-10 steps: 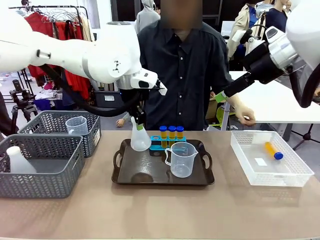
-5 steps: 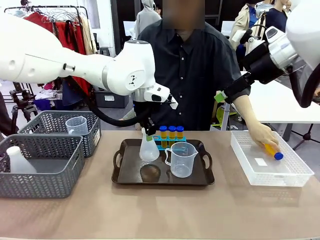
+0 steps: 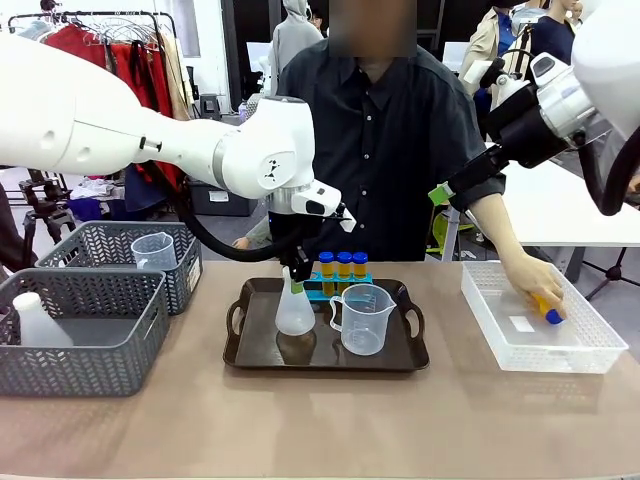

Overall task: Prepare the laboratory tools.
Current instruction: Pick up one Small flask and place it on the Handle tray.

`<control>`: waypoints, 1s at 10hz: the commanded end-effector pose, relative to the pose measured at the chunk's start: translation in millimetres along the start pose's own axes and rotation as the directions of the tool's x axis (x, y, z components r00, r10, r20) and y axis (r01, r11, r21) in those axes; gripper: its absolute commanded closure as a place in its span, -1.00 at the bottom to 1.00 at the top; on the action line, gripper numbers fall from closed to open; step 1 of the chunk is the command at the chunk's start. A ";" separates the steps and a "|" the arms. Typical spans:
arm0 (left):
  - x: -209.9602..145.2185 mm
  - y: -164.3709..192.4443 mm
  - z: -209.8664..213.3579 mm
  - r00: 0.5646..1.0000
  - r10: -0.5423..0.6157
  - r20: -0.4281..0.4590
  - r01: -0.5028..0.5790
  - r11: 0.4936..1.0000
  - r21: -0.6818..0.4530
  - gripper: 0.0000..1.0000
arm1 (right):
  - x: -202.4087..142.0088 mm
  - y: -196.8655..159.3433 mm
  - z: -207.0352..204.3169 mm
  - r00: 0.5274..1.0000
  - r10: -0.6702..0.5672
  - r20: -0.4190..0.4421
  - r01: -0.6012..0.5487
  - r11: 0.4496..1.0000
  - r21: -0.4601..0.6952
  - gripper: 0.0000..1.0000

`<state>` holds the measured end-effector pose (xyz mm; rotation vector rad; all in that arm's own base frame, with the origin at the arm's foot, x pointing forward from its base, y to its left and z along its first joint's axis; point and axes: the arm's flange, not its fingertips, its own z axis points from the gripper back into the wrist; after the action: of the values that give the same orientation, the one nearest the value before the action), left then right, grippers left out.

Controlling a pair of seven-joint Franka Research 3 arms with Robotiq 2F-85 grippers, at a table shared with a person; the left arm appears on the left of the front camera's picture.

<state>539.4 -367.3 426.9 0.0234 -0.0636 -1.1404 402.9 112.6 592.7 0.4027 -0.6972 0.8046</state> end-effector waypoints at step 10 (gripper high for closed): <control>-9.3 -1.3 0.9 1.000 0.021 -0.020 -0.020 1.000 0.013 -1.00 | 1.3 -0.1 0.5 1.000 -0.002 0.006 0.002 1.000 0.008 -1.00</control>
<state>544.8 -366.3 421.4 0.0399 -0.0527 -1.1404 402.9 112.6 592.7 0.4027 -0.6972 0.8046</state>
